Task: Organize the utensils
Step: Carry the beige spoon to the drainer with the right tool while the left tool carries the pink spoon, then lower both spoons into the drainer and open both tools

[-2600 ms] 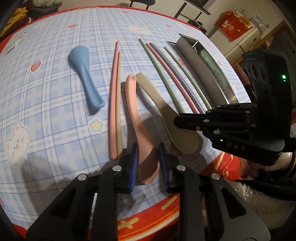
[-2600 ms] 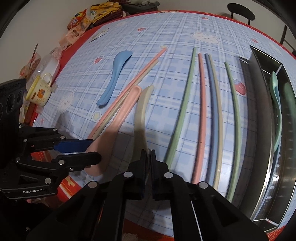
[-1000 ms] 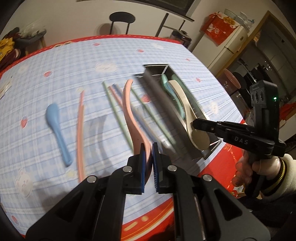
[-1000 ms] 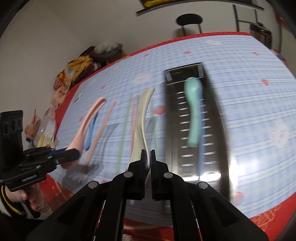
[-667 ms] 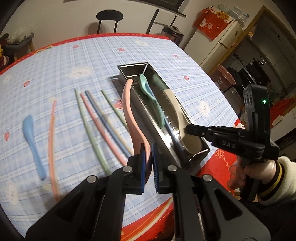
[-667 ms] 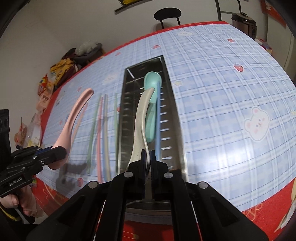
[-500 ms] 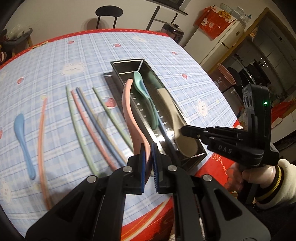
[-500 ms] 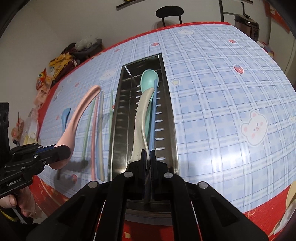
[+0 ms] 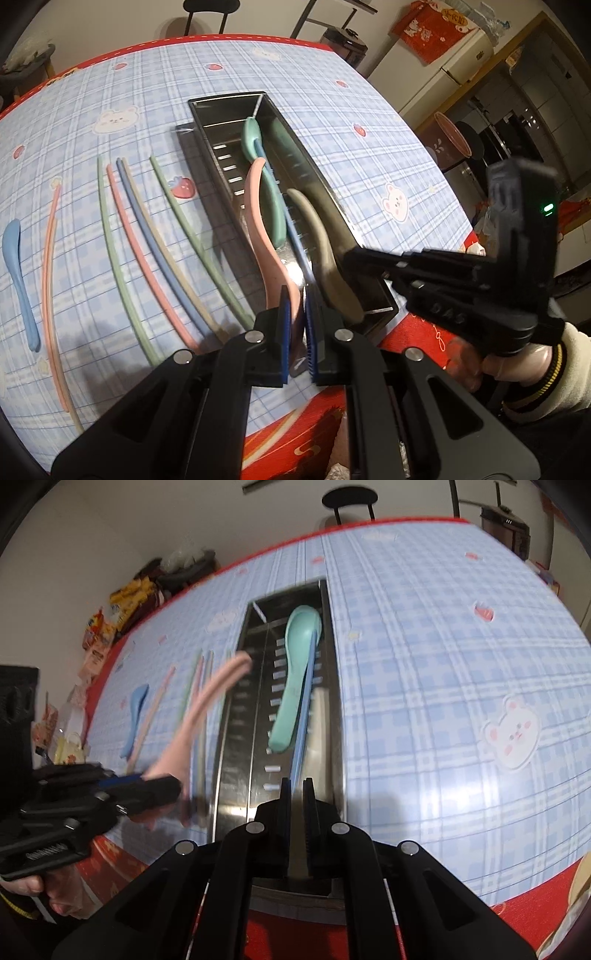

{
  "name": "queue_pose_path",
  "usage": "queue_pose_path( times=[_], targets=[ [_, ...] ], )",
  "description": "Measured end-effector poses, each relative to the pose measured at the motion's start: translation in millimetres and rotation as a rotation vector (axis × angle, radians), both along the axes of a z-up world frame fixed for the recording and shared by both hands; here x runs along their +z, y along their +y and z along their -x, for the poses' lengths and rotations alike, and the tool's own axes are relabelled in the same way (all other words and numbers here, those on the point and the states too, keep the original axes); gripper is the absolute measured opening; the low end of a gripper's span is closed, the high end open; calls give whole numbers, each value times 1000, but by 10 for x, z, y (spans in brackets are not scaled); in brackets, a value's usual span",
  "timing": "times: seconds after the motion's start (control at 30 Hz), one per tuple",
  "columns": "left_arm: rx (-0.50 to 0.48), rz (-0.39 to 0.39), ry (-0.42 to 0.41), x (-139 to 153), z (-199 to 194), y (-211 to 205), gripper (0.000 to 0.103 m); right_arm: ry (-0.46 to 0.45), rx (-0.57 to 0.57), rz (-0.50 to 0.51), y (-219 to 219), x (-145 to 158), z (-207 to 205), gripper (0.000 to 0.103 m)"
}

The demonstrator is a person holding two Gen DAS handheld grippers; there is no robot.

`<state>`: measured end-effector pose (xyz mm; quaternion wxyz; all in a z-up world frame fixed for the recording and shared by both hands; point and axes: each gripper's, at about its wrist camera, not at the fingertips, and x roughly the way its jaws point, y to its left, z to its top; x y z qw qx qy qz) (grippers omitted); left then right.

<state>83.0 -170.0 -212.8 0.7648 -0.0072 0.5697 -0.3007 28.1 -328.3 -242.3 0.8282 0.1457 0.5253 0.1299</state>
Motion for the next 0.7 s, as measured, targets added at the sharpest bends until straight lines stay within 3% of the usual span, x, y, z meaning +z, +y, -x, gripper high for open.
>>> queue_pose_path(
  times=[0.2,0.6,0.7],
  targets=[
    [-56,-44,6,-31,19,-256,11,-76,-103,-6,-307,215,34,26],
    [-84,-164,59,-267,-21,-692,11,-65,-220,-25,-785,177,184,26],
    [-53,-118,94,-319,-59,-703,12,-66,-236,-25,-852,177,225,26]
  ],
)
